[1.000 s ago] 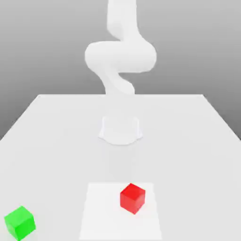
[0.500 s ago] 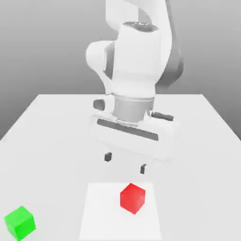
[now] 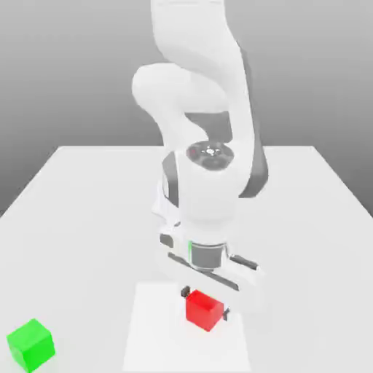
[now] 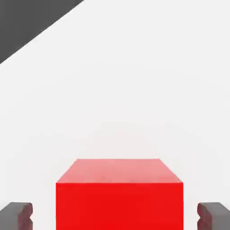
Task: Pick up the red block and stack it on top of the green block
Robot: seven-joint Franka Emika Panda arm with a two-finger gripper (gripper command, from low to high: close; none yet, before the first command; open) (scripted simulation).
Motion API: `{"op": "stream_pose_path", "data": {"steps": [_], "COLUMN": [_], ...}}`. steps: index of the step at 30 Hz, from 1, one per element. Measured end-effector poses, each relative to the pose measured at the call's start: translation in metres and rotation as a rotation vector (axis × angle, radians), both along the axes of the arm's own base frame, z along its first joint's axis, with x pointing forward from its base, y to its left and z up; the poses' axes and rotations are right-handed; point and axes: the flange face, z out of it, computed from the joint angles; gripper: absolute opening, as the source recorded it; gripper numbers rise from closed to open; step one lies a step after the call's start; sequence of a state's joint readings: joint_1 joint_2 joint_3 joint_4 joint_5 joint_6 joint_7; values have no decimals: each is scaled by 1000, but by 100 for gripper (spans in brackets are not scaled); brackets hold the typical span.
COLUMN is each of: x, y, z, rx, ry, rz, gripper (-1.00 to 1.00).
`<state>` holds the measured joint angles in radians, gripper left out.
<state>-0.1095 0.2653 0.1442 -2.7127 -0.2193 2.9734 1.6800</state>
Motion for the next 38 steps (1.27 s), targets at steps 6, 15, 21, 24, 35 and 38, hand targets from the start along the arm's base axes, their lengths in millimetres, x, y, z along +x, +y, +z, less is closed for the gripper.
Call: {"op": "stream_pose_path", "data": {"steps": [6, 15, 21, 24, 35, 38], "x": [1, 0, 46, 63, 69, 69], "y": [0, 0, -92, -146, -287, -287], "z": [5, 61, 80, 88, 40, 40], "rx": [1, -1, 21, 24, 0, 0], "ry": [-3, -2, -6, -7, 0, 0], "rz": [-1, 0, -279, -421, -752, -752], "gripper": [-100, -100, -100, -100, 100, 100]}}
